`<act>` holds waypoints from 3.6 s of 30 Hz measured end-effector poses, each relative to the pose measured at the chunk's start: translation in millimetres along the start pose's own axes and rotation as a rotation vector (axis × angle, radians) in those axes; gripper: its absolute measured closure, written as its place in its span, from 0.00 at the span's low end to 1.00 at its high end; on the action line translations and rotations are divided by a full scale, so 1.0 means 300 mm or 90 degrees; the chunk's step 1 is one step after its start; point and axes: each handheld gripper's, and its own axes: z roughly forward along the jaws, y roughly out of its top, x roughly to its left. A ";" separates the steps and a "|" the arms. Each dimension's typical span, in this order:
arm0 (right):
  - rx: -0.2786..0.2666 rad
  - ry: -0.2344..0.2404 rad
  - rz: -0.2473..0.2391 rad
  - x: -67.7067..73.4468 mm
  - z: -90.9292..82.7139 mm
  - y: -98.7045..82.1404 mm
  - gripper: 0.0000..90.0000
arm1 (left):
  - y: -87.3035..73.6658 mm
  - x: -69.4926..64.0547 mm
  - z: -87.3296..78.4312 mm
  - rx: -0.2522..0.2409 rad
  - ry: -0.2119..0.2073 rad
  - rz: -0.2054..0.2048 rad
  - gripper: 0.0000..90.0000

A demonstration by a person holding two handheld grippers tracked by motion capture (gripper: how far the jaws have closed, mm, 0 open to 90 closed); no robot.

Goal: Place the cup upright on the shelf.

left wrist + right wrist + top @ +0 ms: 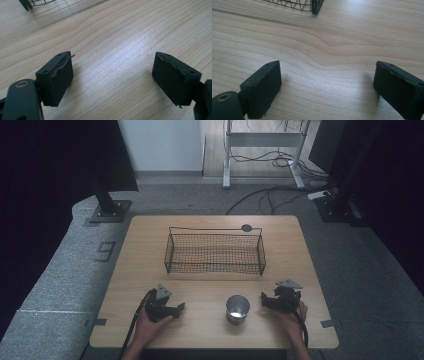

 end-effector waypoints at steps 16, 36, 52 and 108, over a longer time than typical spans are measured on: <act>-0.009 0.016 -0.015 -0.003 -0.006 -0.005 0.15 | 0.000 0.000 0.000 0.000 0.000 0.000 0.19; -0.057 0.043 -0.029 0.007 -0.071 -0.012 0.18 | 0.000 0.001 0.000 0.000 -0.001 0.000 0.19; -0.118 0.092 -0.027 0.015 -0.190 -0.012 0.18 | 0.000 0.001 0.000 0.000 -0.001 0.000 0.19; -0.154 0.260 -0.106 0.288 -0.313 0.020 0.11 | 0.000 0.000 0.000 -0.001 -0.002 -0.001 0.19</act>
